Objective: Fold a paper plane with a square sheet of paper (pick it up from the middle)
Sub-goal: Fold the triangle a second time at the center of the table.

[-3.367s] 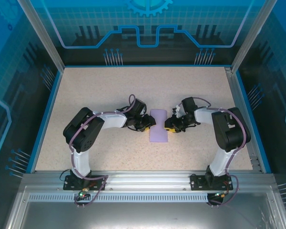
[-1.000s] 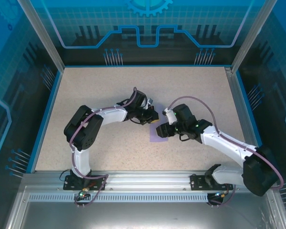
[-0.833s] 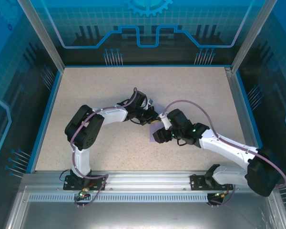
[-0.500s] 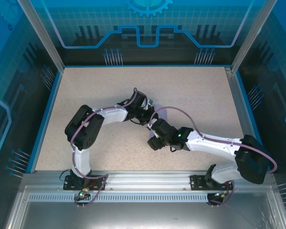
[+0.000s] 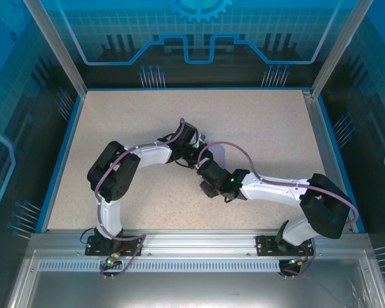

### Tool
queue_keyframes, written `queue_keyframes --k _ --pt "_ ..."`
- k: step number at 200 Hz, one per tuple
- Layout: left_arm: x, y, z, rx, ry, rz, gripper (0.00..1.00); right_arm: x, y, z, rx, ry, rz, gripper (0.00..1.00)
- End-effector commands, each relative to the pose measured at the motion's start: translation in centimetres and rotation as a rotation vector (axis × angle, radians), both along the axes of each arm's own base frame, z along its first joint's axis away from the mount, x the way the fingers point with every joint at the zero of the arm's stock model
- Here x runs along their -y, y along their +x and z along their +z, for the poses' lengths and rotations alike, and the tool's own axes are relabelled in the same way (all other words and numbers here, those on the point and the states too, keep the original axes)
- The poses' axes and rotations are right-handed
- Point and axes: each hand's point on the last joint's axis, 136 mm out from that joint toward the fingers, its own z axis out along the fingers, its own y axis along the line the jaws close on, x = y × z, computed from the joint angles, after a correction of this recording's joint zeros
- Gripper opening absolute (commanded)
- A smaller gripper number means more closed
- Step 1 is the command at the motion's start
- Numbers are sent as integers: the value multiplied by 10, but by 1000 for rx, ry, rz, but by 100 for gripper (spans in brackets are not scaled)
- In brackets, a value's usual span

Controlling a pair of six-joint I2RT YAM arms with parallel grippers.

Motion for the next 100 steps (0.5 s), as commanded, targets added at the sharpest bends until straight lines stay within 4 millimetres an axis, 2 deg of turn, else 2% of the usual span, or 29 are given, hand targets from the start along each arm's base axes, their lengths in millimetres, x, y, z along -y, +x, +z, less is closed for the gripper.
queue_keyframes --k 1,22,36,43,52,72,100 --pt "3 -1 3 -16 -4 0 4 5 0 8 22 -1 -27 33" --pt "2 0 6 -2 -2 12 7 8 0 10 4 15 -30 19" --pt "1 -1 9 2 -4 10 13 10 0 12 -10 42 -33 13" --pt "1 -1 10 3 -6 16 20 9 1 14 -14 65 -31 10" --pt "-2 -2 11 7 -4 30 34 8 1 17 -29 105 -19 7" --pt "-15 -3 8 17 49 84 59 6 1 19 -82 198 2 2" --pt "-36 -13 4 20 133 149 70 5 0 19 -185 336 29 1"
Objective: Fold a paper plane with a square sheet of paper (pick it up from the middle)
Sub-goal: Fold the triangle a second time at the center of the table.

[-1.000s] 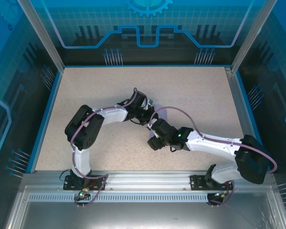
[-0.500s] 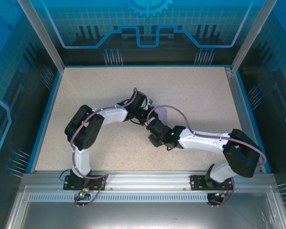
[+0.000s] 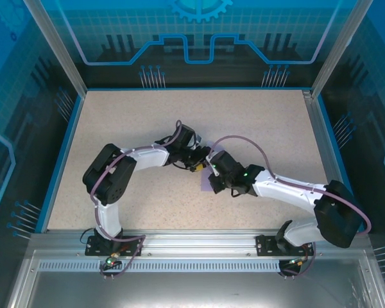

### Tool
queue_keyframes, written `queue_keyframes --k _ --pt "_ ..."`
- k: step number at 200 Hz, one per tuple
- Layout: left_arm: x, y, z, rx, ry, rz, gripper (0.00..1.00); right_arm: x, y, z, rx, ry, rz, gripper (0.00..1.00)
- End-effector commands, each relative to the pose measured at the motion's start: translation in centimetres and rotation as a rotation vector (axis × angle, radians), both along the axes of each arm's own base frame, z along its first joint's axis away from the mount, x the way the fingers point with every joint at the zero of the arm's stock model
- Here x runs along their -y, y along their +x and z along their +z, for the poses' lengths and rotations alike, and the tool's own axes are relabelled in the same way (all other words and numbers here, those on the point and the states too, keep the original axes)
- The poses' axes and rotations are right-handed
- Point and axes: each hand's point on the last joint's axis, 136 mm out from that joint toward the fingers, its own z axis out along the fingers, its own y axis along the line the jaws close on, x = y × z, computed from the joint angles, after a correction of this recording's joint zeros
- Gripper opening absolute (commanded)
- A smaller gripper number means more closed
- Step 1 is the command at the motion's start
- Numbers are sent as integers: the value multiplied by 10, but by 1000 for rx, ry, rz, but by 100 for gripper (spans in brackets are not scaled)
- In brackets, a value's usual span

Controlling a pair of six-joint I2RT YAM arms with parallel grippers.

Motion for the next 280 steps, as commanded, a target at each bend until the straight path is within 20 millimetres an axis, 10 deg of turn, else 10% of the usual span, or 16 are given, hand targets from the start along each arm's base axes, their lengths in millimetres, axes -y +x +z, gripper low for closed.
queue_keyframes --k 1,53,116,167,280 --pt "-18 -7 7 16 77 69 71 -10 -9 1 -100 154 71 1" --pt "-23 -38 -2 12 199 96 66 7 3 4 -198 301 27 1" --pt "-18 -53 -13 -2 224 113 17 22 5 -9 -238 298 -37 2" --pt "22 -54 -29 -45 112 42 15 26 5 -12 -234 289 -55 4" --pt "-40 -65 -64 -81 449 102 10 -2 6 -2 -281 403 15 5"
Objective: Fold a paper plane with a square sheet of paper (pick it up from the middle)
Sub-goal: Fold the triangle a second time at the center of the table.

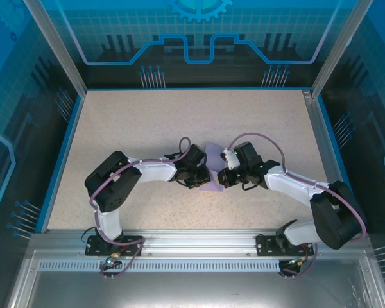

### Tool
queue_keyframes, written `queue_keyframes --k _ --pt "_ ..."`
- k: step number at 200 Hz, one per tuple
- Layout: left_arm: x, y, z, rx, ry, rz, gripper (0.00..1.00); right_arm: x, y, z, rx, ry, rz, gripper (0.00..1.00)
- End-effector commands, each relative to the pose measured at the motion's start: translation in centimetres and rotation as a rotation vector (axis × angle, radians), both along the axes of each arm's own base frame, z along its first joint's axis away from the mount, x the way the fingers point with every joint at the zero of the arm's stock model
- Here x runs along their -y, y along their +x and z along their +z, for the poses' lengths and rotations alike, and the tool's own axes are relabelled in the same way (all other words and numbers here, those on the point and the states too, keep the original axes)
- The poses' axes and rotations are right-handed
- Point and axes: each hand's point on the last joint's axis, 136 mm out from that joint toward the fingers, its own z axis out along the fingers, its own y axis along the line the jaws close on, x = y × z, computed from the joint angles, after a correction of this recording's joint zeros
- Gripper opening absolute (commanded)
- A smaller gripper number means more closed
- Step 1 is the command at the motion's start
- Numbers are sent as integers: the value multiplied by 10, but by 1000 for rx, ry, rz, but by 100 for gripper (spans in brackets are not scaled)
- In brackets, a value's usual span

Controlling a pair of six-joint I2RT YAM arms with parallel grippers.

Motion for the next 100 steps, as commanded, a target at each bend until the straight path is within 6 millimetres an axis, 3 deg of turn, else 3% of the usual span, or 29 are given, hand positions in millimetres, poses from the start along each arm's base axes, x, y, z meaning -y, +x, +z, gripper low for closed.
queue_keyframes --k 1,42,100 --pt "-37 -8 -11 -16 186 16 10 -20 3 12 -17 98 41 5" --pt "-56 -7 -5 3 254 26 13 -41 9 16 -34 142 79 4" --pt "-49 -2 2 27 221 15 17 -38 16 -6 -113 94 80 4"
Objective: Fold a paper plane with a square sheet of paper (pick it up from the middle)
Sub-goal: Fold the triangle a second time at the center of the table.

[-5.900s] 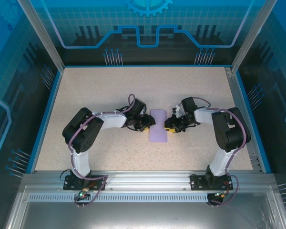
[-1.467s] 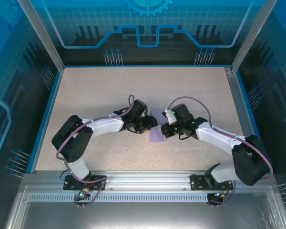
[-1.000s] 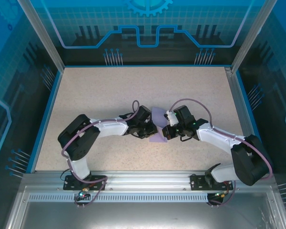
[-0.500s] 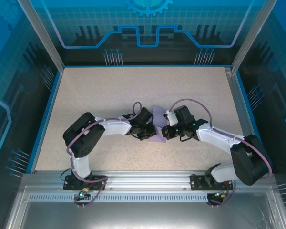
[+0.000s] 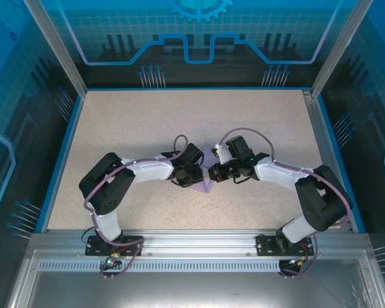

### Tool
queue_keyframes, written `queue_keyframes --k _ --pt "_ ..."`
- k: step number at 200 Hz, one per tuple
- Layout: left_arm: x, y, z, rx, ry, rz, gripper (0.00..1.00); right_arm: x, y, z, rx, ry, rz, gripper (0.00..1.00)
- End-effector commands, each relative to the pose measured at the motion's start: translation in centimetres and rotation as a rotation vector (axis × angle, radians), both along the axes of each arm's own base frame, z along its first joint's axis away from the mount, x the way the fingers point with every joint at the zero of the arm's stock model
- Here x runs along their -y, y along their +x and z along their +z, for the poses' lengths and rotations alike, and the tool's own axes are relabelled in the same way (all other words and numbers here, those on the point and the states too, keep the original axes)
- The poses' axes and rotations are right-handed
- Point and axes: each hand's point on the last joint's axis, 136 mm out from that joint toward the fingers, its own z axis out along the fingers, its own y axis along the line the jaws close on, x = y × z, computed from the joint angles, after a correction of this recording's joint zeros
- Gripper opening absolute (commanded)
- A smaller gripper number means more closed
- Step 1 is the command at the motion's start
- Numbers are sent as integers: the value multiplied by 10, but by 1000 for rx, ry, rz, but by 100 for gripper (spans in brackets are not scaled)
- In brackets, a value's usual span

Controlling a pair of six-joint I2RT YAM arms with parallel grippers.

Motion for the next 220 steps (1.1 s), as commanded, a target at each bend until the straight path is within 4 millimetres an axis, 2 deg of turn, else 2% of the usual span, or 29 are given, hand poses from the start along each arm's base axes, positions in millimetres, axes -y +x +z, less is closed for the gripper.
queue_keyframes --k 1,79,152,157,220 --pt "-13 -3 0 -3 59 -11 17 -2 0 -5 -43 4 20 4" --pt "-18 -7 4 11 53 -7 18 10 5 -30 -113 -56 -15 3" --pt "-27 -13 -1 2 80 7 15 15 6 -42 -134 -99 -12 4" --pt "-26 -13 -2 3 78 4 15 11 15 -35 -111 -95 -14 4" --pt "-27 -12 -4 1 88 5 14 13 18 -42 -125 -129 -5 5"
